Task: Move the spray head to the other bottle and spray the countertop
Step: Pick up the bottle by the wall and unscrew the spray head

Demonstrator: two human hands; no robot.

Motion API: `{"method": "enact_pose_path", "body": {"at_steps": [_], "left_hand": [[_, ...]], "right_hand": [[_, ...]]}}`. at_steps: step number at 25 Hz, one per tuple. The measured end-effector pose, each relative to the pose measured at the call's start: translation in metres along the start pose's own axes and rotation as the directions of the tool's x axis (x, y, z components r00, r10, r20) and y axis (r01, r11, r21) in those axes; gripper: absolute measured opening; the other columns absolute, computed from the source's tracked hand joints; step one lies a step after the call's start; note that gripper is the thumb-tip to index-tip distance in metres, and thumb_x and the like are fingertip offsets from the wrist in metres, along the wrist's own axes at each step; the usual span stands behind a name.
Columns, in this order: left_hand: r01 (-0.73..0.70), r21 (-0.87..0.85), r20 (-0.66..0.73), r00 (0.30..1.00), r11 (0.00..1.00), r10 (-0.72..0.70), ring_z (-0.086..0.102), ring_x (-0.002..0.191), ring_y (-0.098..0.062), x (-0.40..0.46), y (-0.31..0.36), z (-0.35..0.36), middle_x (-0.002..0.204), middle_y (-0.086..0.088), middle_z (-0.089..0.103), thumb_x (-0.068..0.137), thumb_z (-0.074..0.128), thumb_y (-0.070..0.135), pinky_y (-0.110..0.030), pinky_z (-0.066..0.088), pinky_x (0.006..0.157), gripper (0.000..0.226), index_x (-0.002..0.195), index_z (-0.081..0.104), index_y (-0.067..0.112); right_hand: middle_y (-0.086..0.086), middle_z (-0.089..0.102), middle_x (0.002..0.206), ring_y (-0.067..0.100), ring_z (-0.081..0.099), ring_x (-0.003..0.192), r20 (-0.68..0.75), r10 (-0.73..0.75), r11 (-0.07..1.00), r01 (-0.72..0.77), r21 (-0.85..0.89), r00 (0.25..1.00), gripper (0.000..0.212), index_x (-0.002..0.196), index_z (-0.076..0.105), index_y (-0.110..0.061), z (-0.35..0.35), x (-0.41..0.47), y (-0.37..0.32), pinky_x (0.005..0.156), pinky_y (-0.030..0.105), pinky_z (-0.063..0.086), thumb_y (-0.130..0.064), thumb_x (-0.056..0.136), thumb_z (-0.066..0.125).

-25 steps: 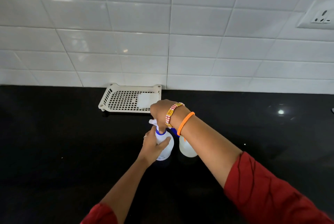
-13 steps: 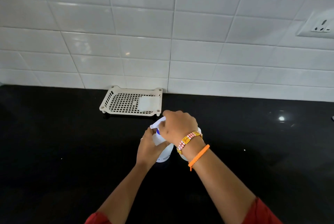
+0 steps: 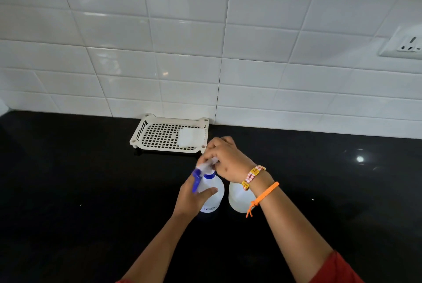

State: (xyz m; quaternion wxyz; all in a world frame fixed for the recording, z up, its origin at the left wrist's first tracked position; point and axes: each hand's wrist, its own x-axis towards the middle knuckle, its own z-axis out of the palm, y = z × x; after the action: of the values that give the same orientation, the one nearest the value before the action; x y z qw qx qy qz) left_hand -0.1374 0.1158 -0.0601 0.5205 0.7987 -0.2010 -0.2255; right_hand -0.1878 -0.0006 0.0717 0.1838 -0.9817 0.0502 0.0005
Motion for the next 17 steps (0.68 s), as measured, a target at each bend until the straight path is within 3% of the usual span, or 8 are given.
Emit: {"method": "enact_pose_path", "body": {"at_steps": [2,3,5,7,10,11,14,17], "left_hand": [[-0.013,0.068,0.008,1.0,0.998,0.012,0.05,0.105,-0.01,0.001,0.004,0.001,0.105,0.012,0.054,0.076,0.075,0.023,-0.025,0.042,0.088,0.049,0.114,0.045,0.029],[-0.015,0.096,0.007,1.0,0.995,0.014,0.049,0.105,-0.008,0.001,0.004,0.001,0.105,0.013,0.052,0.077,0.075,0.024,-0.025,0.042,0.088,0.05,0.116,0.044,0.029],[-0.008,0.105,0.0,1.0,0.994,0.008,0.048,0.104,-0.007,0.0,0.005,0.0,0.107,0.013,0.051,0.077,0.075,0.025,-0.025,0.042,0.091,0.055,0.122,0.045,0.024],[-0.028,0.098,0.006,1.0,0.995,0.027,0.05,0.11,-0.009,-0.001,0.004,0.0,0.111,0.012,0.054,0.076,0.075,0.025,-0.028,0.043,0.095,0.056,0.123,0.046,0.023],[-0.035,0.102,0.0,0.999,0.994,0.035,0.048,0.113,-0.007,-0.003,0.003,0.001,0.113,0.014,0.055,0.077,0.074,0.024,-0.033,0.044,0.098,0.054,0.123,0.046,0.025],[-0.025,0.089,-0.001,1.0,0.996,0.026,0.049,0.111,-0.007,-0.004,0.003,0.001,0.11,0.014,0.055,0.077,0.073,0.024,-0.032,0.045,0.096,0.052,0.121,0.046,0.025],[-0.042,0.064,-0.003,0.999,0.997,0.042,0.055,0.106,-0.012,-0.005,0.0,0.002,0.108,0.009,0.059,0.075,0.072,0.026,-0.031,0.048,0.089,0.05,0.118,0.047,0.029],[-0.05,0.054,-0.006,0.999,0.997,0.05,0.053,0.104,-0.011,-0.007,0.003,0.003,0.109,0.01,0.057,0.076,0.072,0.026,-0.028,0.045,0.085,0.052,0.12,0.046,0.031]], "right_hand": [[-0.003,0.043,0.101,0.017,0.035,0.095,-0.095,-0.032,0.974,0.01,-0.228,0.995,0.022,0.092,0.073,-0.027,-0.003,-0.005,-0.008,0.072,0.029,0.039,-0.01,0.084,0.062],[-0.001,0.045,0.102,0.018,0.041,0.094,-0.054,-0.016,0.973,0.003,-0.229,0.998,0.023,0.096,0.073,-0.027,-0.006,-0.006,-0.012,0.071,0.028,0.04,-0.011,0.086,0.06],[0.004,0.059,0.113,0.022,0.056,0.093,0.162,0.09,0.996,-0.088,-0.02,0.983,0.03,0.106,0.071,-0.023,-0.016,-0.009,-0.017,0.073,0.028,0.047,-0.01,0.091,0.048],[0.009,0.068,0.104,0.025,0.065,0.083,0.265,0.225,0.947,-0.275,0.168,0.938,0.032,0.1,0.072,-0.012,-0.02,-0.008,-0.022,0.074,0.034,0.053,-0.022,0.09,0.043],[0.008,0.068,0.082,0.024,0.064,0.074,0.125,0.305,0.94,-0.319,0.118,0.944,0.031,0.091,0.069,-0.006,-0.011,-0.005,-0.032,0.071,0.037,0.055,-0.034,0.083,0.058],[0.009,0.068,0.09,0.026,0.064,0.08,0.065,0.282,0.956,-0.286,0.06,0.957,0.024,0.1,0.066,-0.01,-0.008,-0.005,-0.035,0.074,0.037,0.054,-0.027,0.083,0.062],[0.011,0.065,0.111,0.033,0.062,0.098,-0.101,0.237,0.971,-0.239,-0.005,0.966,0.055,0.134,0.045,-0.025,-0.021,-0.014,-0.034,0.08,0.037,0.052,-0.014,0.081,0.06],[0.003,0.067,0.113,0.027,0.061,0.101,-0.279,0.211,0.977,-0.192,0.094,0.937,0.05,0.127,0.057,-0.027,-0.053,-0.025,-0.035,0.078,0.03,0.047,-0.018,0.078,0.061]]}}
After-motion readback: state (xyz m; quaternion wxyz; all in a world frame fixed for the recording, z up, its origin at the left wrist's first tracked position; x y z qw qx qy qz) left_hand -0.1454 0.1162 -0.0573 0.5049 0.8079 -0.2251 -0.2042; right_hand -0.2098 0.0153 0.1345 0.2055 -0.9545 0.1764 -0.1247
